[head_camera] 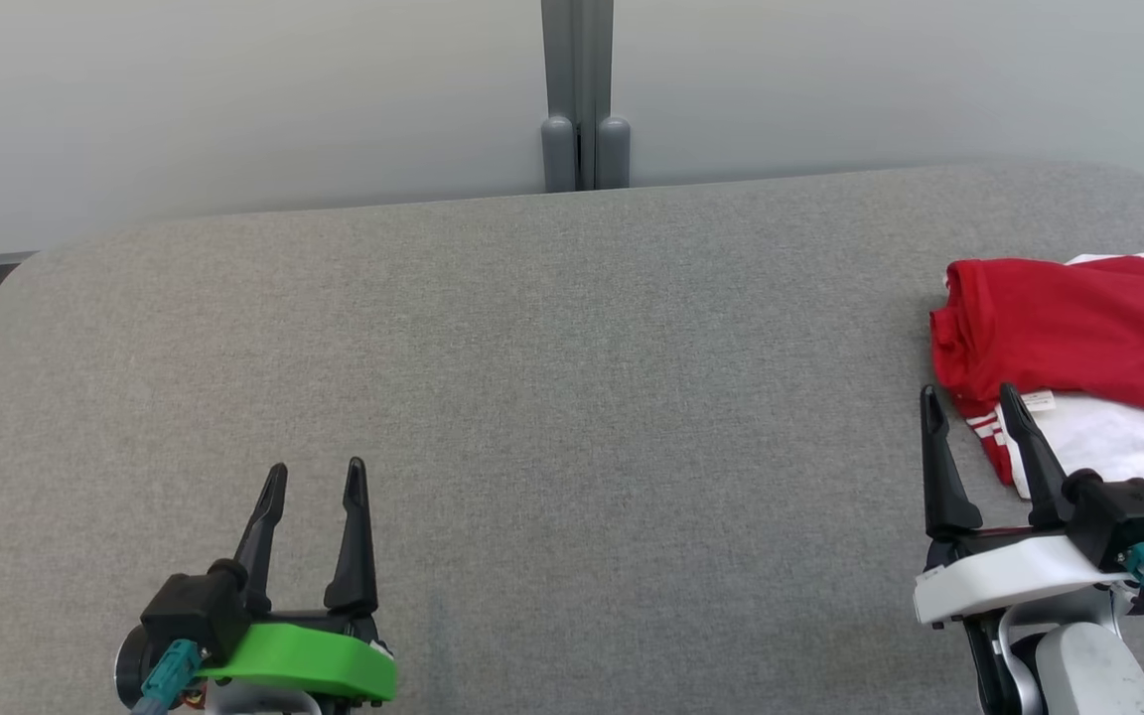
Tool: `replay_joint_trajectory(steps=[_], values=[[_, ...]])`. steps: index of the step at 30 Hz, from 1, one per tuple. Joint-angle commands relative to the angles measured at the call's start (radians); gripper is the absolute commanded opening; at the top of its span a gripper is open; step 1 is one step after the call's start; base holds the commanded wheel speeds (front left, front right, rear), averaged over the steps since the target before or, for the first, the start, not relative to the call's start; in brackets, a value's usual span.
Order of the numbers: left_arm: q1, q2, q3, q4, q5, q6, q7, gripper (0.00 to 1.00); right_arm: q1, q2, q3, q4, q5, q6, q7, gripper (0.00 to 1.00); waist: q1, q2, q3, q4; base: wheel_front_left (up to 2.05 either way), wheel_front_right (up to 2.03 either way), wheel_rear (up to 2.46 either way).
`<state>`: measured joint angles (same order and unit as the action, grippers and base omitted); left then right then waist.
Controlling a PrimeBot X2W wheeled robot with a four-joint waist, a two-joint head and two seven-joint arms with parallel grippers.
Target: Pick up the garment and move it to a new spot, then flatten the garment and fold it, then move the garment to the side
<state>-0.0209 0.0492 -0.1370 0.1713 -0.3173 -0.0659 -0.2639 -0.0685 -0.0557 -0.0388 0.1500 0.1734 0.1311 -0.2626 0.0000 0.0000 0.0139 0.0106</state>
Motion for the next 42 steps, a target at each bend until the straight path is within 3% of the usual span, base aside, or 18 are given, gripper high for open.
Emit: replay_joint_trajectory(steps=[1,5,6,42], values=[[0.013,0.003,0.003,0.001,-0.009,-0.005,0.0,1.0,0.008,0.0,0.002,-0.006,-0.003,-0.001,-0.003,1.0,0.0,0.0,-0.001,0.0,0.0,0.0,0.0],[0.015,0.003,0.008,0.002,-0.017,-0.007,0.0,1.0,0.008,0.001,0.009,-0.005,-0.001,-0.001,-0.003,1.0,0.0,0.0,-0.003,-0.001,0.0,0.0,0.0],[0.0,0.0,0.005,0.003,-0.015,-0.005,0.0,0.0,0.001,0.003,0.008,0.003,0.0,0.0,0.0,0.0,0.0,0.0,-0.003,-0.001,0.0,0.0,0.0],[-0.039,0.014,0.088,0.039,-0.549,-0.03,0.139,0.0,-0.017,0.005,-0.026,0.047,0.583,0.0,0.154,0.0,0.0,0.0,-0.005,-0.004,0.0,0.0,0.0]])
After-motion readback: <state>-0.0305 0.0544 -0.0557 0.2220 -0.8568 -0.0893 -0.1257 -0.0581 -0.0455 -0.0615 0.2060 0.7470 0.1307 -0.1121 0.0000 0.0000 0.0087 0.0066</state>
